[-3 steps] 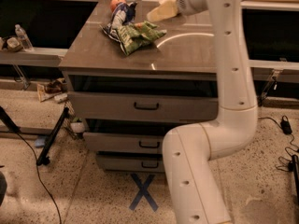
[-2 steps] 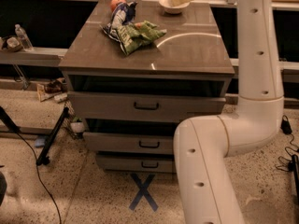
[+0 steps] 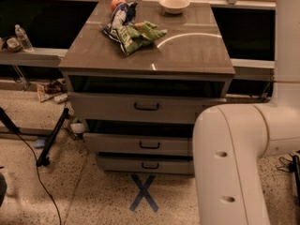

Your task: Move green jalapeno chip bag near blue chip bag

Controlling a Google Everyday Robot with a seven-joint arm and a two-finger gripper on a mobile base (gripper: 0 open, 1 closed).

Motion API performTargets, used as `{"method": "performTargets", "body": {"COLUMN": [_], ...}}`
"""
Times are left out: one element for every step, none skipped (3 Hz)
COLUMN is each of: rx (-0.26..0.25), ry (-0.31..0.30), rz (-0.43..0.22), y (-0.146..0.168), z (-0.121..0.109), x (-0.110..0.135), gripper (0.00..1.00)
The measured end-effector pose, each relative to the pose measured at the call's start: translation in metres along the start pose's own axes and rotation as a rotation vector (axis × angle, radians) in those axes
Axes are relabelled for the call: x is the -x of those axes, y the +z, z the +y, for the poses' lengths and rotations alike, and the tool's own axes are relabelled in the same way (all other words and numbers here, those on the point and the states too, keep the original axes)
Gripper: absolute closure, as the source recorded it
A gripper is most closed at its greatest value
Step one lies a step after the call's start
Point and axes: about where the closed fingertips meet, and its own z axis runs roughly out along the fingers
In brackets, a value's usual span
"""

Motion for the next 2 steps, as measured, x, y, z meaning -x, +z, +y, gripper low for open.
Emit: {"method": "performTargets", "body": {"rx": [-0.008, 0.006], "ry": [0.009, 0.010], "rz": [0.069, 0.087], "y": [0.0056, 0.0154], "z": [-0.0138, -0.0091], "x": [-0.0167, -0.0238], "gripper": [0.00, 0.00]}}
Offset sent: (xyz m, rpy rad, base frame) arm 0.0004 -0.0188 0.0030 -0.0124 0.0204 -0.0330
